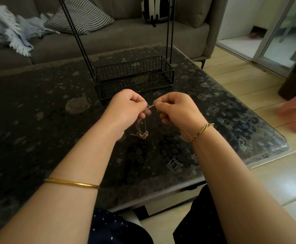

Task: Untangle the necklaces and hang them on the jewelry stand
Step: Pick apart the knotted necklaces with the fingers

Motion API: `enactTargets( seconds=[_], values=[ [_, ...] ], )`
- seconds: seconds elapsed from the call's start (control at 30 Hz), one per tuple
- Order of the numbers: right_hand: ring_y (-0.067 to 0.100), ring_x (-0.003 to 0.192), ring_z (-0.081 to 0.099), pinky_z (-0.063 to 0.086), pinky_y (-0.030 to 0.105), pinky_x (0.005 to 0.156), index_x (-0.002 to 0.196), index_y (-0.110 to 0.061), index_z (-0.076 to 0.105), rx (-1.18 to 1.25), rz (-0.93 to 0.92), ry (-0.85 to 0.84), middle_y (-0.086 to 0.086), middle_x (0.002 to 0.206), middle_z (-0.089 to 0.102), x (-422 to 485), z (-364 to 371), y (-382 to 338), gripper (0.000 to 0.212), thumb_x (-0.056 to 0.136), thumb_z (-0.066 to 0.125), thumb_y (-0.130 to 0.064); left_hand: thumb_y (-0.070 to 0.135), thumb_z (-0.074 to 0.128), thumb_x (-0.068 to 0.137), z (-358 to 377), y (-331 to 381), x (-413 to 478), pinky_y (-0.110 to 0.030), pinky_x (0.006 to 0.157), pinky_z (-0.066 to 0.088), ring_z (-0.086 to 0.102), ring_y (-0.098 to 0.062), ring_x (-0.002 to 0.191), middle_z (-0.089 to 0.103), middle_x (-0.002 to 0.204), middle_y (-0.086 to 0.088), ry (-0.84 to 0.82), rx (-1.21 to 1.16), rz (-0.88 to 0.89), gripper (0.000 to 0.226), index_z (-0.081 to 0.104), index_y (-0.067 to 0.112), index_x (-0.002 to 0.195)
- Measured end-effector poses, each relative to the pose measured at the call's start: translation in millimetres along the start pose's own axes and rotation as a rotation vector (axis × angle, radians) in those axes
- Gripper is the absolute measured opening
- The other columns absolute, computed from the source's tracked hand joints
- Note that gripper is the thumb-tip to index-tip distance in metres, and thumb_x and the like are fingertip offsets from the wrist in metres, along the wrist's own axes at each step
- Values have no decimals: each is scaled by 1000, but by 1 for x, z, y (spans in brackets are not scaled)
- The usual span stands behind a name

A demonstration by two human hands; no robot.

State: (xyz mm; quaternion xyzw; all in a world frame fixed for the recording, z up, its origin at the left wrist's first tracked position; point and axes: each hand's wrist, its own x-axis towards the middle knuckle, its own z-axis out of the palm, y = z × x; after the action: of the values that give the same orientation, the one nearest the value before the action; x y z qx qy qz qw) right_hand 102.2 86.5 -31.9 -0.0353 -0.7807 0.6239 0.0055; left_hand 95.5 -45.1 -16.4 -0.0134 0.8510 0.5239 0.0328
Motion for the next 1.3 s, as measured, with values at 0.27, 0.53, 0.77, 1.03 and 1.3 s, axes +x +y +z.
enactTargets(
  seconds=[0.27, 0.53, 0.77, 1.03, 1.3],
  values=[
    [5, 57, 49, 44, 16, 48, 89, -11, 60, -4, -18, 21, -1, 73, 56, 0, 1, 1, 12, 94, 50, -7, 3, 56, 93, -2, -1, -1, -40, 86, 54, 62, -14, 75, 68, 96, -9, -107, -11, -19, 18, 58, 21, 93],
    [1, 47, 51, 42, 13, 43, 84, -12, 57, 7, -90, 32, -1, 67, 55, -1, 1, -1, 15, 93, 50, -4, -3, 48, 96, -2, 6, -5, -24, 65, 49, 58, -8, 65, 69, 96, -9, -250, -201, -174, 22, 60, 15, 100],
    [5, 53, 51, 46, 15, 48, 81, -14, 57, -26, -129, 41, 0, 68, 53, 1, 0, 1, 18, 92, 51, -1, -5, 51, 94, -2, 4, -5, -21, 62, 50, 58, -8, 65, 63, 83, -5, -259, -155, -154, 22, 60, 14, 94],
    [7, 57, 53, 49, 17, 50, 81, -16, 55, -11, -142, 28, 1, 72, 52, 2, -2, 2, 24, 91, 49, 4, 1, 60, 90, -3, -2, -2, -26, 67, 53, 66, -8, 70, 67, 84, -3, -128, -20, -63, 18, 64, 17, 83],
    [9, 54, 44, 40, 24, 51, 85, -15, 60, -109, -44, -27, -1, 69, 52, 1, -1, 2, 24, 91, 43, 1, 8, 57, 94, -1, -3, -1, -26, 66, 50, 62, -3, 57, 69, 81, -1, -14, 71, 97, 15, 63, 19, 86]
  ],
)
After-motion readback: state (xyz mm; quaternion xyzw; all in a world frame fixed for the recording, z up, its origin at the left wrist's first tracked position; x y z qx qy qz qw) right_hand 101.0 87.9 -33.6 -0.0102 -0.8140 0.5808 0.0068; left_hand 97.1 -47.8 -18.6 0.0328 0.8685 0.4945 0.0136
